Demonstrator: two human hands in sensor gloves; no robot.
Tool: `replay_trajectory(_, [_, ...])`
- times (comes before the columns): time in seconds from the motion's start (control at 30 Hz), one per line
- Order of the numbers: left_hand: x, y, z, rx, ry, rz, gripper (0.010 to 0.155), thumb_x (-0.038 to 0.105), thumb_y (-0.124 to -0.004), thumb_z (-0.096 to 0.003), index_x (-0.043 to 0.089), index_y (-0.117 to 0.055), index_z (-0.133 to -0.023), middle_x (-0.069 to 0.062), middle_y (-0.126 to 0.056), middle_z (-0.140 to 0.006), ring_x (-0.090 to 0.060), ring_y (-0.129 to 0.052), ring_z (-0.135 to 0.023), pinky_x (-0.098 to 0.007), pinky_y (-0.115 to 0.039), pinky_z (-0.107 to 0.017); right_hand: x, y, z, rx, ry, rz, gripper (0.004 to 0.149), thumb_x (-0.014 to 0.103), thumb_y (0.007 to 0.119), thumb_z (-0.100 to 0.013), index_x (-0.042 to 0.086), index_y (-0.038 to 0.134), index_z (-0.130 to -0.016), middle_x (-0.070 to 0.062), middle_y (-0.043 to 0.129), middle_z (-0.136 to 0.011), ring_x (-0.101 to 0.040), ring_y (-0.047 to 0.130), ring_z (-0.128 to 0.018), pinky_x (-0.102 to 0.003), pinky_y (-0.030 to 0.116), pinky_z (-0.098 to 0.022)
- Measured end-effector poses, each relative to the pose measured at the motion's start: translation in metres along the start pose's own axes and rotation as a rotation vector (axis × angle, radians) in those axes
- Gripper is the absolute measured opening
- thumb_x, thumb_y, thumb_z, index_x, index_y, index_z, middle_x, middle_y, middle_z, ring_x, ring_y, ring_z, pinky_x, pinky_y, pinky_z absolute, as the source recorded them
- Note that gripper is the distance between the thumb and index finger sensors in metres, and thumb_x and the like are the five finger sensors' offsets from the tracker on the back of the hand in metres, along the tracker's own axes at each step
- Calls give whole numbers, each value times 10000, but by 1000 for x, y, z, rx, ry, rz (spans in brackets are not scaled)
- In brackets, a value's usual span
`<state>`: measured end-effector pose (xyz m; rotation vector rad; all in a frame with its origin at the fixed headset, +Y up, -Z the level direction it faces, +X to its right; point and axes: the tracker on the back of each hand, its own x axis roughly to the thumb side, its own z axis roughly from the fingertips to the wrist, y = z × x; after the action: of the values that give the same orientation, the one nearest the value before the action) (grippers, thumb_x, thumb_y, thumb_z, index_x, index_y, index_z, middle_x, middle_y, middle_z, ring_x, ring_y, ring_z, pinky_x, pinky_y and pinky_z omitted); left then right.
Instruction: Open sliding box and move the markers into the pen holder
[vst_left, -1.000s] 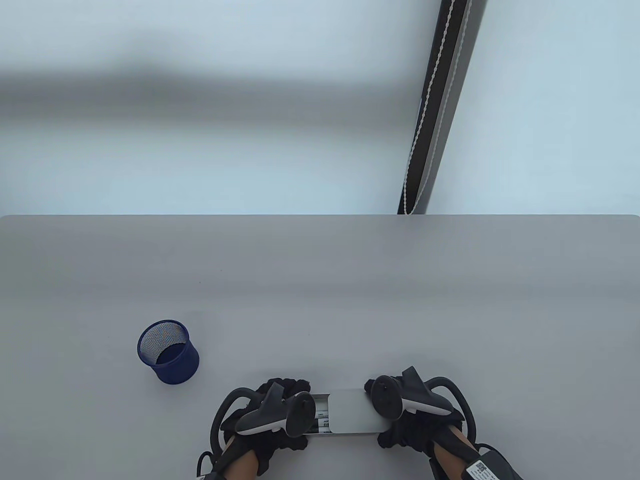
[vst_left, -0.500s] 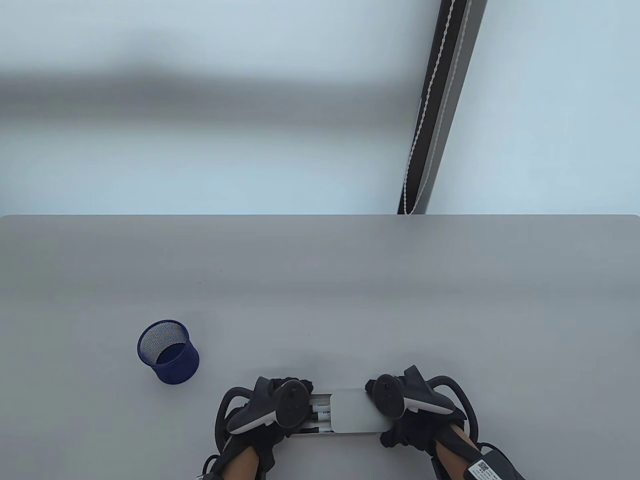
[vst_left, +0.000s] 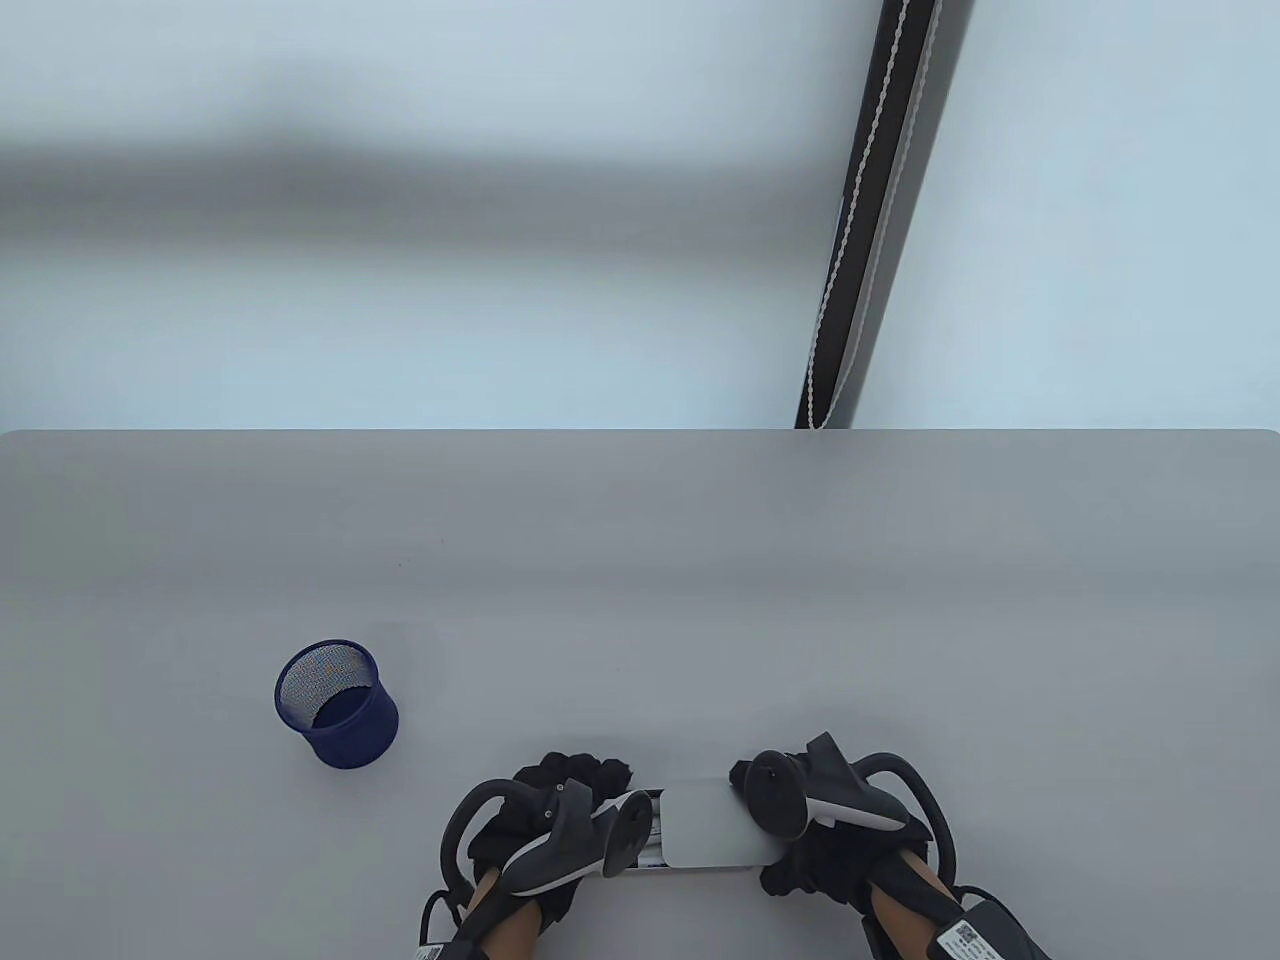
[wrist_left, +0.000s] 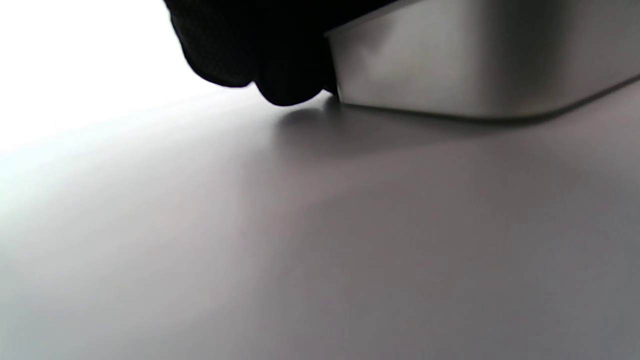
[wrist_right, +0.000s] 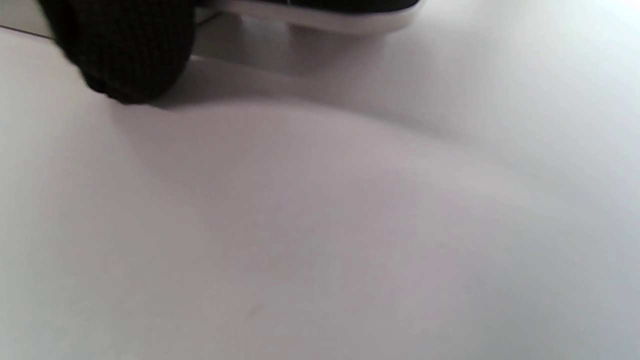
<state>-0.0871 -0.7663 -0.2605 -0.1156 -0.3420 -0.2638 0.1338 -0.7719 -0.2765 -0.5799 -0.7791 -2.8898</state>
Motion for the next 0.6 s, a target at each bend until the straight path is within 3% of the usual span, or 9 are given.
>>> replay_trajectory(0.03, [2, 0, 0, 8, 3, -14, 697, 358, -980, -360, 516, -615, -934, 237, -795, -944, -50, -898, -832, -275, -832, -669, 0, 0, 0, 0, 0, 1, 744, 561, 740, -356, 392, 281, -917, 13, 316, -1032, -264, 396, -996, -454, 406, -760])
replay_trajectory(0.07, [3, 0, 0, 17, 4, -32, 775, 396, -998, -263, 514, -621, -929, 237, -801, -937, -44, -903, -824, -271, -837, -663, 0, 0, 0, 0, 1, 1, 744, 561, 740, -356, 391, 281, -917, 12, 316, -1032, -248, 393, -1002, -455, 407, -760])
replay_trajectory(0.3, [7, 1, 0, 21, 3, -79, 797, 379, -1020, -241, 500, -634, -928, 232, -817, -922, 1, -937, -763, -213, -877, -622, 1, 0, 0, -2, 0, 1, 743, 558, 741, -358, 388, 283, -917, 9, 317, -1033, -268, 397, -996, -456, 407, -760])
replay_trajectory(0.47, [12, 2, 0, 49, -39, -180, 865, 390, -1036, -157, 477, -652, -927, 218, -848, -897, 23, -967, -730, -180, -913, -593, 2, 1, 0, -4, -1, 3, 741, 555, 740, -358, 386, 284, -917, 8, 317, -1034, -271, 398, -995, -457, 406, -760])
replay_trajectory(0.5, [12, 2, 1, 48, -42, -176, 827, 383, -1034, -198, 473, -655, -927, 214, -849, -898, 23, -969, -730, -179, -916, -591, 2, 1, 0, -5, -2, 3, 741, 555, 740, -358, 385, 285, -917, 7, 317, -1034, -272, 398, -995, -457, 406, -760])
replay_trajectory(0.6, [13, 1, 1, 56, -54, -191, 863, 373, -1052, -169, 459, -658, -932, 201, -857, -901, 18, -978, -728, -176, -922, -585, 2, 1, 0, -7, -2, 5, 739, 555, 739, -359, 384, 285, -917, 7, 317, -1034, -271, 399, -996, -458, 407, -759])
